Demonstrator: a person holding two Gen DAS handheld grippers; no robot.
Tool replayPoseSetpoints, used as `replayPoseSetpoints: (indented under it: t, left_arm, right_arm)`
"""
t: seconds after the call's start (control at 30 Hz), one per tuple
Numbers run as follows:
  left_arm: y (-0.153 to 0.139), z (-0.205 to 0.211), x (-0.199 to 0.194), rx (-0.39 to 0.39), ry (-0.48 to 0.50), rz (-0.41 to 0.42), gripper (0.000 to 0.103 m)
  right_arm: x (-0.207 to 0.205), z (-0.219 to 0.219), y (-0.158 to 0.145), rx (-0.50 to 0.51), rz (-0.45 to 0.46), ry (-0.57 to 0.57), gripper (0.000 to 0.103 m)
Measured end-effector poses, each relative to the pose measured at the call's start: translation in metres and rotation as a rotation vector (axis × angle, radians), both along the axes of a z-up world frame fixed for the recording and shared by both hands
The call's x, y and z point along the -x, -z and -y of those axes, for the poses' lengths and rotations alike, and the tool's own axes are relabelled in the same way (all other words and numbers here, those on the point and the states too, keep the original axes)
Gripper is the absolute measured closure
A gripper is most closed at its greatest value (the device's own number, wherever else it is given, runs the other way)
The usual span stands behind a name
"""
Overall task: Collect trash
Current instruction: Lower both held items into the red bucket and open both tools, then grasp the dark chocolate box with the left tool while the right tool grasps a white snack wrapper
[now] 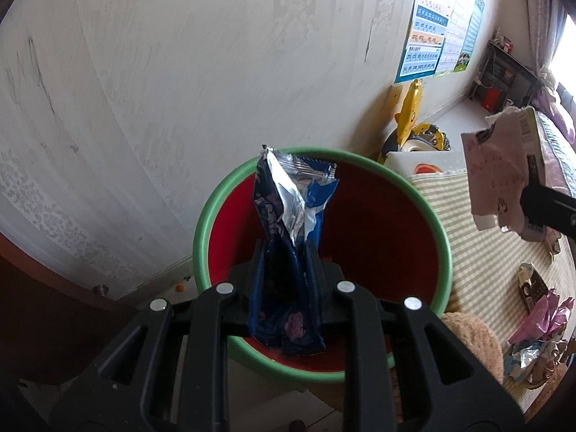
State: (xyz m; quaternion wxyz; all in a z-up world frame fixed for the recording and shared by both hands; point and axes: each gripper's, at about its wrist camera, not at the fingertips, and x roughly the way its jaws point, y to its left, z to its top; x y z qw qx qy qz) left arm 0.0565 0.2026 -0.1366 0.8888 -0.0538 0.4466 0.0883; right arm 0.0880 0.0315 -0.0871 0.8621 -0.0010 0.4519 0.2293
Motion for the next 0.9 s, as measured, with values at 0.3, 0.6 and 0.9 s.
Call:
replayPoseSetpoints:
  t: [0.3, 0.6, 0.9]
  left_arm:
    - [0.013, -0.009, -0.005, 0.016, -0.02, -0.032, 0.082]
    - [0.017, -0.015, -0.008, 0.025, -0.038, -0.035, 0.054]
    - [0.013, -0.005, -0.004, 0.027, -0.011, -0.039, 0.054]
  right_arm:
    - [-0.013, -0.019, 0.016, 0.017, -0.029, -0.036, 0.073]
    - [-0.016, -0.023, 0.025, 0.009, -0.04, -0.038, 0.037]
    - [-0.008, 0.017, 0.029, 0.037, -0.061, 0.036, 0.036]
